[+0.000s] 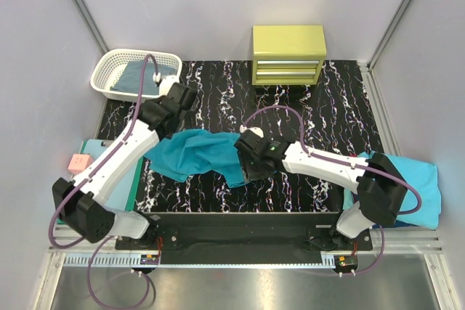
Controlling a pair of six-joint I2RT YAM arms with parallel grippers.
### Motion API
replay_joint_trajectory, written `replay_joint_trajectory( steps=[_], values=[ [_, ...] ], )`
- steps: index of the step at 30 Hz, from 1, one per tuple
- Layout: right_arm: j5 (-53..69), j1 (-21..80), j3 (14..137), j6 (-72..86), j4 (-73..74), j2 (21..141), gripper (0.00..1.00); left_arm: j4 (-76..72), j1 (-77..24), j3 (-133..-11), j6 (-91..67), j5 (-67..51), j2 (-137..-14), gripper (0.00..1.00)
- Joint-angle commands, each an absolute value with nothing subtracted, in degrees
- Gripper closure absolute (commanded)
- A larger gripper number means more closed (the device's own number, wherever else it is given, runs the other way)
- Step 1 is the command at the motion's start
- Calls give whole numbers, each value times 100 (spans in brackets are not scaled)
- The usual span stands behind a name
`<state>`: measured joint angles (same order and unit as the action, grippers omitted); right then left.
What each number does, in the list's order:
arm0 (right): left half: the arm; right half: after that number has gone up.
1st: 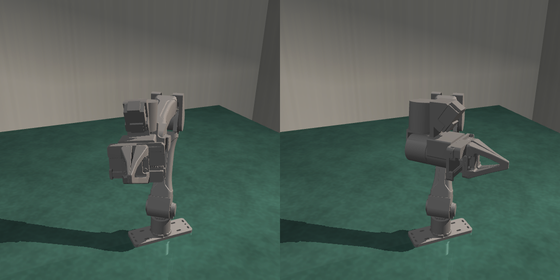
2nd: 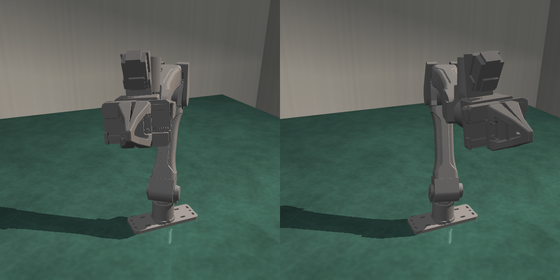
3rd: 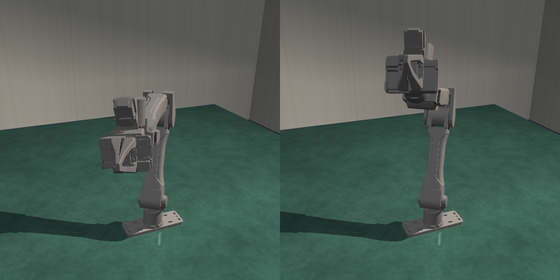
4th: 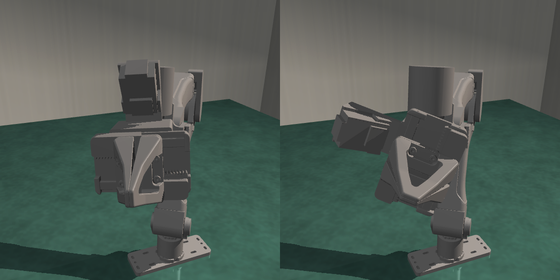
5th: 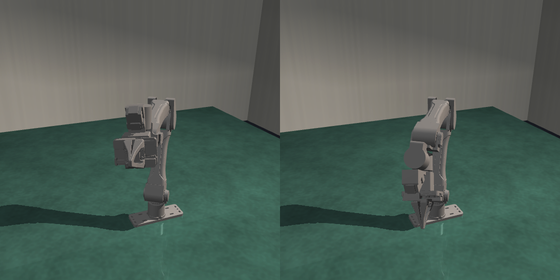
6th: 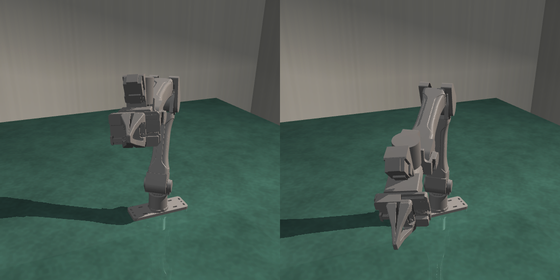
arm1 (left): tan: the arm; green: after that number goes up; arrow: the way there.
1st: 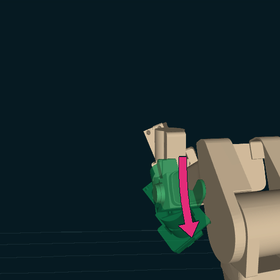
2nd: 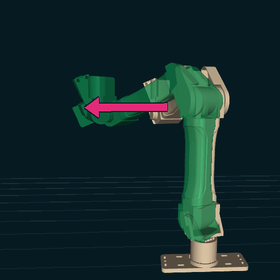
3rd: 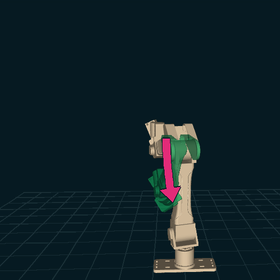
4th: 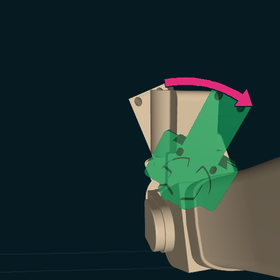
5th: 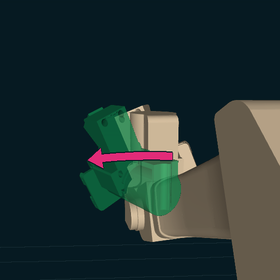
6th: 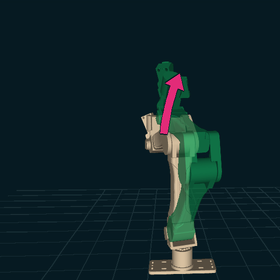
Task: Fold and stack the t-shirts
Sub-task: Flatten the tshirt out
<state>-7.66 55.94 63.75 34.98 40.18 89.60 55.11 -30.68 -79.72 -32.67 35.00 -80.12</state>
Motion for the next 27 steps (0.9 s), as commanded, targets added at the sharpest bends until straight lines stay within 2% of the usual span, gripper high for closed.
replay_joint_trajectory(
  steps=[1, 4, 5, 9, 19, 27],
  values=[
    [-976, 5634, 6539, 3489, 4052, 8675, 46, 5432, -3067, -7060, -3751, 3059, -7287, 18],
    [-976, 5625, 6556, 3428, 4043, 8719, 46, 5432, -3181, -6444, -3998, 2769, -6865, 30],
    [-967, 5625, 6565, 3402, 4043, 8727, 46, 5440, -3243, -6242, -4060, 2664, -6777, 37],
    [-914, 5634, 6653, 3261, 4008, 8938, 46, 5537, -3682, -5951, -4324, 2663, -6592, 44],
    [-949, 5625, 6794, 3199, 3929, 9000, 46, 5222, -3832, -5318, -4737, 2470, -7084, 46],
    [-1178, 5634, 6610, 3226, 4069, 8605, 46, 4686, -3455, -5502, -4448, 2250, -7786, 46]
  ],
)
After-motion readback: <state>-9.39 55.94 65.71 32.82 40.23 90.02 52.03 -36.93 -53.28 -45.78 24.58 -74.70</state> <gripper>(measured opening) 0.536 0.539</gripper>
